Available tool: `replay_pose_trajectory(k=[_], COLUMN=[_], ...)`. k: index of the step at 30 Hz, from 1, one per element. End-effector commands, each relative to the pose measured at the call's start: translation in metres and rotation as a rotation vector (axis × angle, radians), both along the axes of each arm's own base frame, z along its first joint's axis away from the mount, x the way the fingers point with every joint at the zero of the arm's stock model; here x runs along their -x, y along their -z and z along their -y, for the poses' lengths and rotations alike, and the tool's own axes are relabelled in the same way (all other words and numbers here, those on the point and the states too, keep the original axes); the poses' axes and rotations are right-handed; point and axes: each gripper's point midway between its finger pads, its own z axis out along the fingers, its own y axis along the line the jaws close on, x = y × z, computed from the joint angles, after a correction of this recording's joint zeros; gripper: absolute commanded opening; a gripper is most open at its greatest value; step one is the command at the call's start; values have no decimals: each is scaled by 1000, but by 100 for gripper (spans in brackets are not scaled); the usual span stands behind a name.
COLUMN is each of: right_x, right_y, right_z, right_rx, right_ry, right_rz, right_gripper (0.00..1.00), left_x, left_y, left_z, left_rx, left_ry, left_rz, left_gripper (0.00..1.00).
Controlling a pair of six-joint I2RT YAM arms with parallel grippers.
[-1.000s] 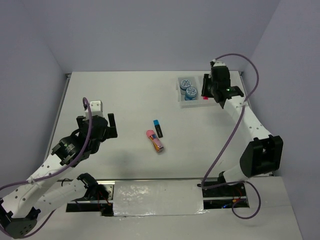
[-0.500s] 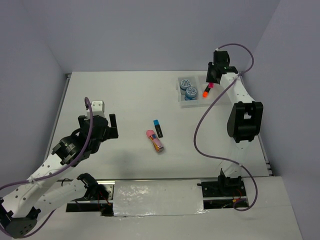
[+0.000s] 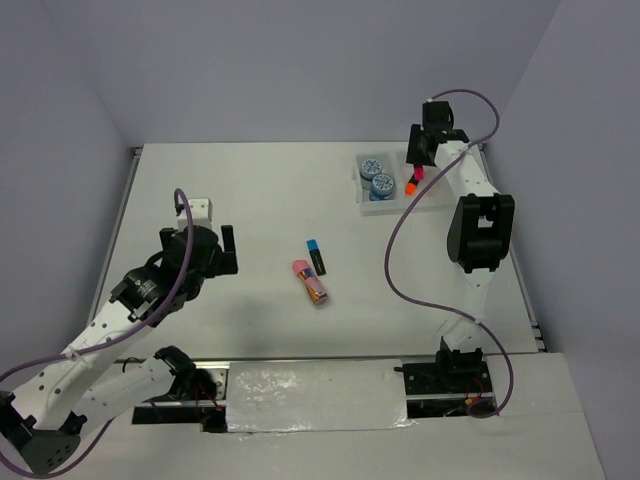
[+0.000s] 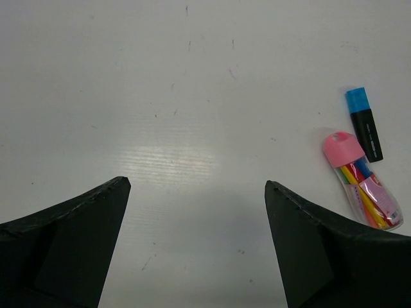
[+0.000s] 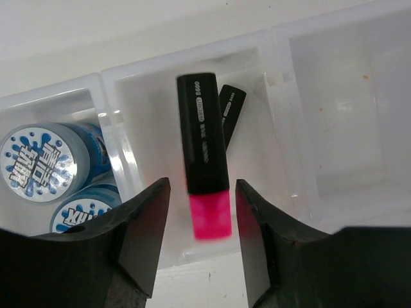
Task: Sort the stationery into containers
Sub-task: Place the pen in the storage box, then pick up the pen from the center of the board.
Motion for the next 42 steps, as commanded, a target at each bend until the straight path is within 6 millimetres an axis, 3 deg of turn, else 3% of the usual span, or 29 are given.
replay_pose_trajectory(k=[1,6,9,11,12,13,15,16,17,20,24,26,32,42], right_x=[-2,5,15,32,43,62,88,105,112,147,173,189,208,223], right_y=[-24,-24,-36,-50,-71,-63,-69,-70,-73,-59,-14,4,31,69], right_z=[2,0,-16,-53,-68,-105,-129,-164,-174,-219,-256,-280,-300,-305], right_rx=[-15,-20,-84,-123,-111,-88,-35,-39,-25,-55,-71,-69,-57,-48], right_ry=[8,-1,-35,-112,-129,-188,-203,-268,-272,-348,-383,-433,-440,-461], right_rz=[54,24,19,27,64,39,63,68,90,65,-37,-78,-133,-218], right_gripper=[55,58,59,61,62,64,64,65,65,63,45,44,44,45], left_x=[-5,-5,-5,-5,-5,-6,-5,-5,-5,-5,-5,-4,-4,-5], left_y=[-7,-8,-8,-7,-7,-7,-8,-8,-9,-9,-9,-10,-9,-9], left_z=[2,0,0,-2,-3,-4,-7,-7,-8,-7,-8,-7,-5,-2], left_rx=[10,11,10,3,-1,0,-1,1,5,11,10,15,21,25], left_ry=[8,0,1,-8,-15,-23,-38,-40,-41,-37,-45,-42,-29,-16], left_rz=[31,39,37,34,31,33,35,37,43,44,43,46,44,41], left_gripper=[99,99,99,99,99,99,99,99,99,99,99,99,99,99])
